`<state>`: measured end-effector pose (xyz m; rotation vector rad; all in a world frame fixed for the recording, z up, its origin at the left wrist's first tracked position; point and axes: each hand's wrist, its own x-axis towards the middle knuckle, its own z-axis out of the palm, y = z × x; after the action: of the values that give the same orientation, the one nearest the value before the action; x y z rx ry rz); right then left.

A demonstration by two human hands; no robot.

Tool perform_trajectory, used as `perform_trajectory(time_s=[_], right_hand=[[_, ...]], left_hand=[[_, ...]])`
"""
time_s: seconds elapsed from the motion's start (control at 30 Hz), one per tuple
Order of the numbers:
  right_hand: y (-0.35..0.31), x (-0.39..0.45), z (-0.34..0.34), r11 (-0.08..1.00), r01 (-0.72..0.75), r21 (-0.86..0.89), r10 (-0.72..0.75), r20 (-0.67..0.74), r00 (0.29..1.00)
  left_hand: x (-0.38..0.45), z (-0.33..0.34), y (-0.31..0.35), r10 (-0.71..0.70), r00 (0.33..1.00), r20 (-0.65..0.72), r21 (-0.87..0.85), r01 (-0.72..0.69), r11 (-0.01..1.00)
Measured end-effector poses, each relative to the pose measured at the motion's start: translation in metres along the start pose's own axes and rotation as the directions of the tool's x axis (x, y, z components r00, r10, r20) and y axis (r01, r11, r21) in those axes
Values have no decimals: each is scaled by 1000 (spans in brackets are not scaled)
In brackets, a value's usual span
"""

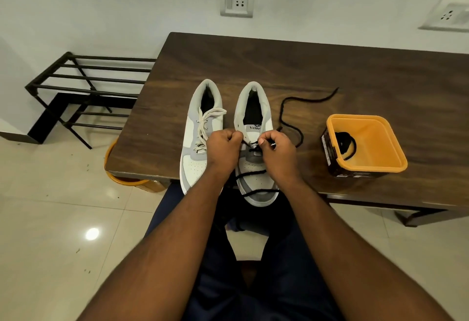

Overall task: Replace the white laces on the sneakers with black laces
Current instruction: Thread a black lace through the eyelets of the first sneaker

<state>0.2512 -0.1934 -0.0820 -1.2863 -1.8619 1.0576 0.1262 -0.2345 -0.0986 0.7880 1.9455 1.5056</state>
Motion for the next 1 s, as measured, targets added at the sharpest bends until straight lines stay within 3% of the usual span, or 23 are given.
perform_trajectory(time_s=[0.17,0.4,0.6,0.73,1.0], right_hand=[[2,2,3,999,41,-12,-41,-4,999],[7,7,6,990,-18,141,11,50,999],[7,7,8,985,-28,169,17,65,998],[7,8,8,987,-39,156,23,106,994],[8,4,13,987,-46,155,33,87,996]], left_hand=[[1,-1,-3,-32,998,49,-55,35,998],[-4,-3,3,-59,996,62,-93,64,994],[-18,6,9,40,999,-15,111,-38,993],[-17,6,7,52,998,-22,146,-48,988],[-22,-1,6,-68,993,100,-151,83,985]])
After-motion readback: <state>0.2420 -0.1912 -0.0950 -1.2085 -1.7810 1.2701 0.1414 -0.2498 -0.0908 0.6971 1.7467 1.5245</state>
